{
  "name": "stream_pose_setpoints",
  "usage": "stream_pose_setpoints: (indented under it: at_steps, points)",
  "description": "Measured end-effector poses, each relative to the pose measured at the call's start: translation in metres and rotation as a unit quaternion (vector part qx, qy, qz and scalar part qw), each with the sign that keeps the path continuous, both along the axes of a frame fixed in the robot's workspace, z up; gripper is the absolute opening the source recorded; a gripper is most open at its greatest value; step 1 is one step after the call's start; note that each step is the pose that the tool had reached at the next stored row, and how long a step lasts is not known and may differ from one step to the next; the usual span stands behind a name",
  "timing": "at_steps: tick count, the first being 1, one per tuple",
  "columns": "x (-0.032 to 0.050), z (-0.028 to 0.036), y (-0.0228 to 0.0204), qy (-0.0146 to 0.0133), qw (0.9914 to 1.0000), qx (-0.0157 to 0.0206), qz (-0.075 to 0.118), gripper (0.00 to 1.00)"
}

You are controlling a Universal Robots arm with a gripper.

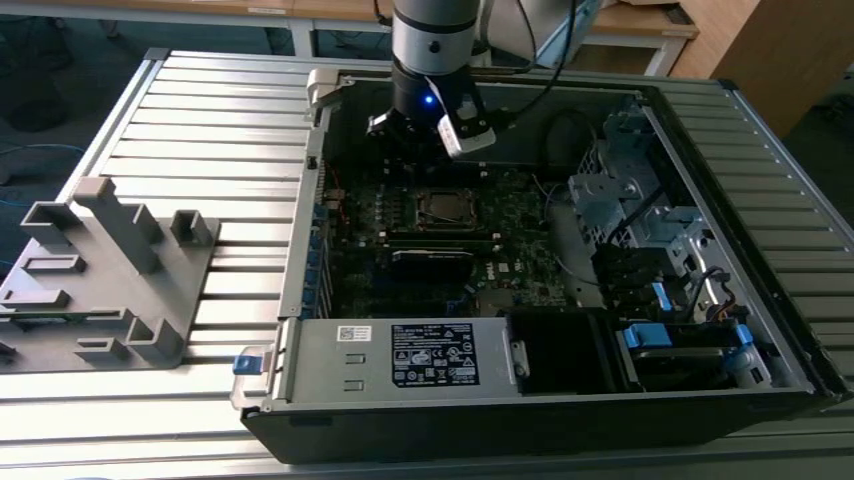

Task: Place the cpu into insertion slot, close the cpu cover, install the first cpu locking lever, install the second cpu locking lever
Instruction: 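Install the first cpu locking lever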

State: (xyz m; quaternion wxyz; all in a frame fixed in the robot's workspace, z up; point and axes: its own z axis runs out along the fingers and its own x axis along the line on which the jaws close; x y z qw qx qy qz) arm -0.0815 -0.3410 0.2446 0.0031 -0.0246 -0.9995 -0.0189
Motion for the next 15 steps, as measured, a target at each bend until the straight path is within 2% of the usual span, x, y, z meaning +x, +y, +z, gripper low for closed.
stream_pose_setpoints:
  at_steps: [3,5,6,9,10,15]
  points:
    - [-0.0074,0.0,-0.0002,-0.0028,1.0,0.0,0.0,0.11]
    - [-0.0088,0.0001,-0.0002,-0.0039,0.99999,0.0006,0.0,0.11]
    - [-0.009,0.0005,-0.0003,-0.0044,0.99999,0.0026,0.0,0.11]
    - [-0.0094,0.0027,-0.0007,-0.005,0.9999,0.0135,0.0,0.11]
    - [-0.0095,0.0029,-0.0009,-0.0052,0.99987,0.0155,0.0,0.11]
    - [-0.017,0.0029,-0.0015,-0.0083,0.99976,0.0204,0.0,0.11]
